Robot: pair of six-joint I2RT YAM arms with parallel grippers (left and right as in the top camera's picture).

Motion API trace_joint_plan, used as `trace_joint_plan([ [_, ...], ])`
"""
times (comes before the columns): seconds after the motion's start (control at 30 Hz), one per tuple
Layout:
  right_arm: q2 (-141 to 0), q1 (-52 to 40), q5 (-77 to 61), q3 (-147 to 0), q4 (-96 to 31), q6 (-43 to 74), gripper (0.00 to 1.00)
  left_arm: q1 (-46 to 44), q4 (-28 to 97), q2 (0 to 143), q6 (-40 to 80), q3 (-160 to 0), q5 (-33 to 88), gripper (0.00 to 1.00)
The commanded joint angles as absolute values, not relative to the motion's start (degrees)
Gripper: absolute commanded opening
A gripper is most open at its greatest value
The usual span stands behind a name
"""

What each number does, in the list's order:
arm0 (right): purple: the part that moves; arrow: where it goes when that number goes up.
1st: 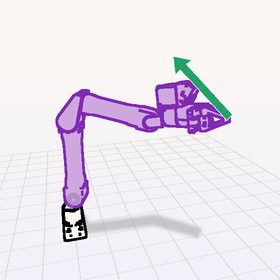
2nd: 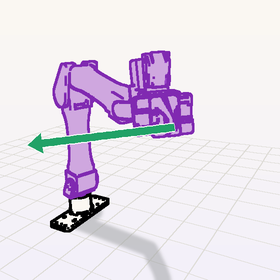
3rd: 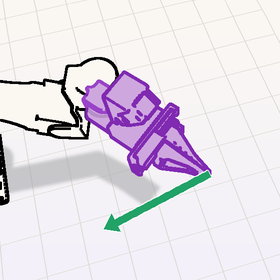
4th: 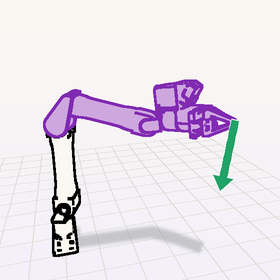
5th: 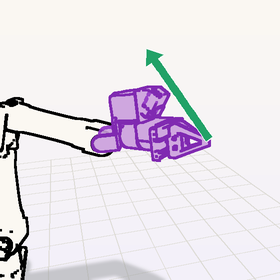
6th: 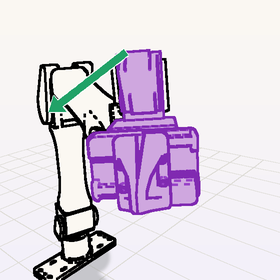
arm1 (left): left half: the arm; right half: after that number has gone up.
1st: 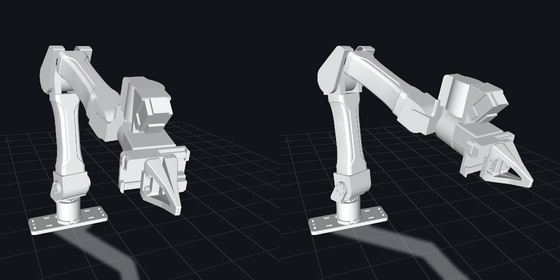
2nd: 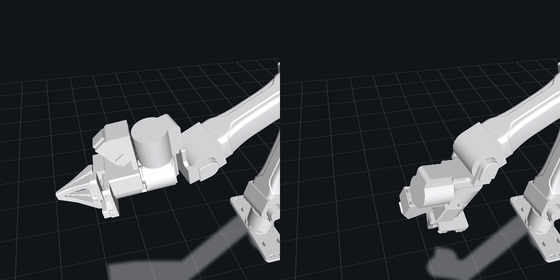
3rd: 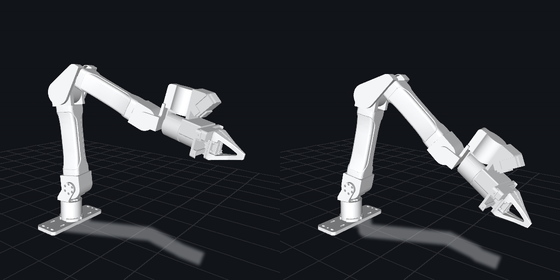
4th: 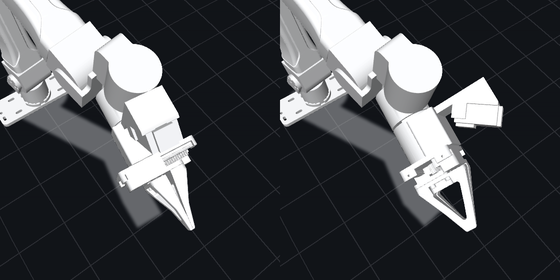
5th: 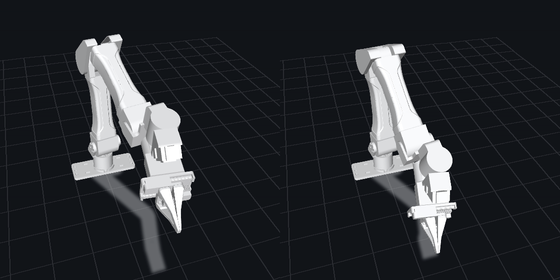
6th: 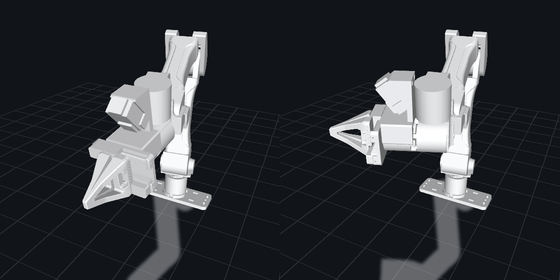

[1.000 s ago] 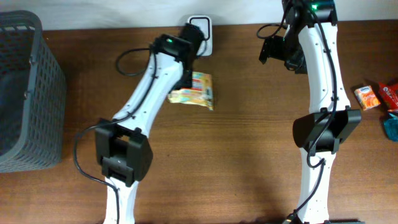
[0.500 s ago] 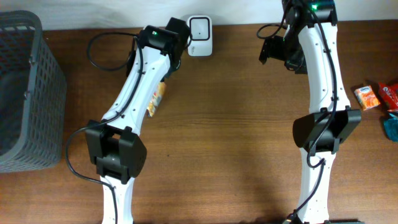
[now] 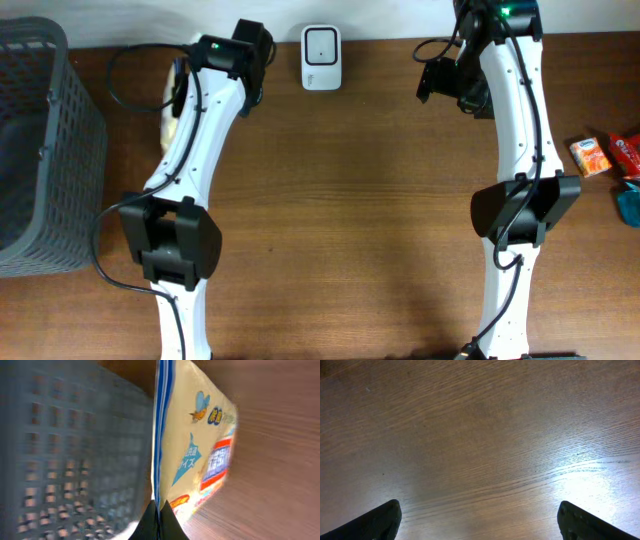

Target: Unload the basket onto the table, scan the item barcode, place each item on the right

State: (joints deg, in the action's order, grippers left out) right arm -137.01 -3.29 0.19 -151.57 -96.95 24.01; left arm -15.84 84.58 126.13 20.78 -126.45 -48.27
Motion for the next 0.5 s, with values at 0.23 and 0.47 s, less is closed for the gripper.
trace_joint_plan([
  [0.23,-136.8,-3.0,1.1,-152.0,-97.1,24.2,0.99,-31.4,71.3,125.8,20.9,-120.6,3.3,0.00],
  [0.47,-136.8,-3.0,1.1,-152.0,-97.1,24.2,0.99,-33.8,62.2,125.8,20.9,-123.4,9.0,0.88],
])
